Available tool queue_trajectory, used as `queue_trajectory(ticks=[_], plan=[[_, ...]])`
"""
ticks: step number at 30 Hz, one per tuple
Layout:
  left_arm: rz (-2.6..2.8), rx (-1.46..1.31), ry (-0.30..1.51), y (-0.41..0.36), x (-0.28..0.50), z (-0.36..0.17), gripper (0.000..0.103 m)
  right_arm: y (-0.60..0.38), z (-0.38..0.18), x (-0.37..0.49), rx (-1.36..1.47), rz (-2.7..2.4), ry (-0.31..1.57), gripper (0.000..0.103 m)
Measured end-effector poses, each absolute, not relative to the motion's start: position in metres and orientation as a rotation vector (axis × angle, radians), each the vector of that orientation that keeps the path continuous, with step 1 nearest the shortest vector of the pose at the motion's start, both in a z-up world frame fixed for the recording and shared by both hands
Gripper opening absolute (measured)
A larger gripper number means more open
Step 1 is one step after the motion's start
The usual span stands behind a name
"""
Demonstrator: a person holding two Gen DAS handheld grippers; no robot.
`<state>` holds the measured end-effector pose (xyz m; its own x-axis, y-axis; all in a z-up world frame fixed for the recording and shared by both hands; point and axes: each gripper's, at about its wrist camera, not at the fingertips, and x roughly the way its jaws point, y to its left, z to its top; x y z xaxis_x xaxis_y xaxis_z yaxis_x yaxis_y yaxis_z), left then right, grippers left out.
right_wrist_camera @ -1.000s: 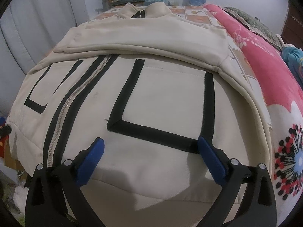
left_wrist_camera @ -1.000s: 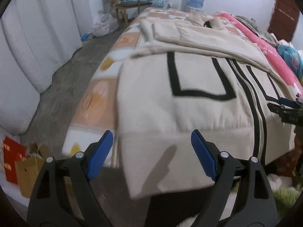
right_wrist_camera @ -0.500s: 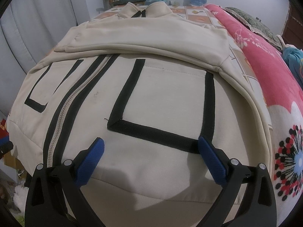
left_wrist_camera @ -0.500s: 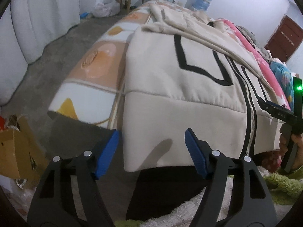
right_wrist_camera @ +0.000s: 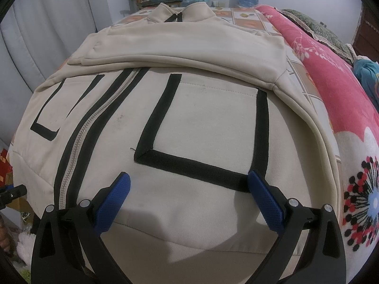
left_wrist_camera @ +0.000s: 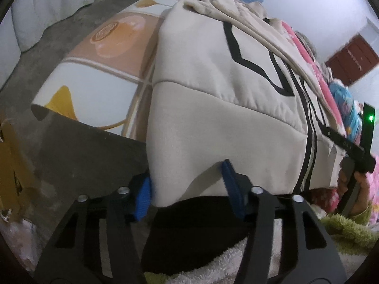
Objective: Fold large clothes
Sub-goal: 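Grasp the jacket hem edge at the bed edge with the left tool, then grasp the hem beside it with the right tool while the left tool holds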
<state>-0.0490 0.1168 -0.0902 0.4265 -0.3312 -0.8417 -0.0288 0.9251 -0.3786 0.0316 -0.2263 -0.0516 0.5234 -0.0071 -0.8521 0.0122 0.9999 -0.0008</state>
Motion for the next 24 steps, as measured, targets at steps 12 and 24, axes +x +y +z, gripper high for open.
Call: queue_trajectory(ticks=[12,24], plan=[[-0.096,0.009,1.100,0.078,-0.060,-0.059,0.012,-0.236,-0.044,0.025,0.039,0.012,1.032,0.096],[-0.105,0.054,1.094,0.079,-0.058,-0.063,0.012,-0.306,-0.015,-0.075,0.227,-0.050,1.077,0.091]])
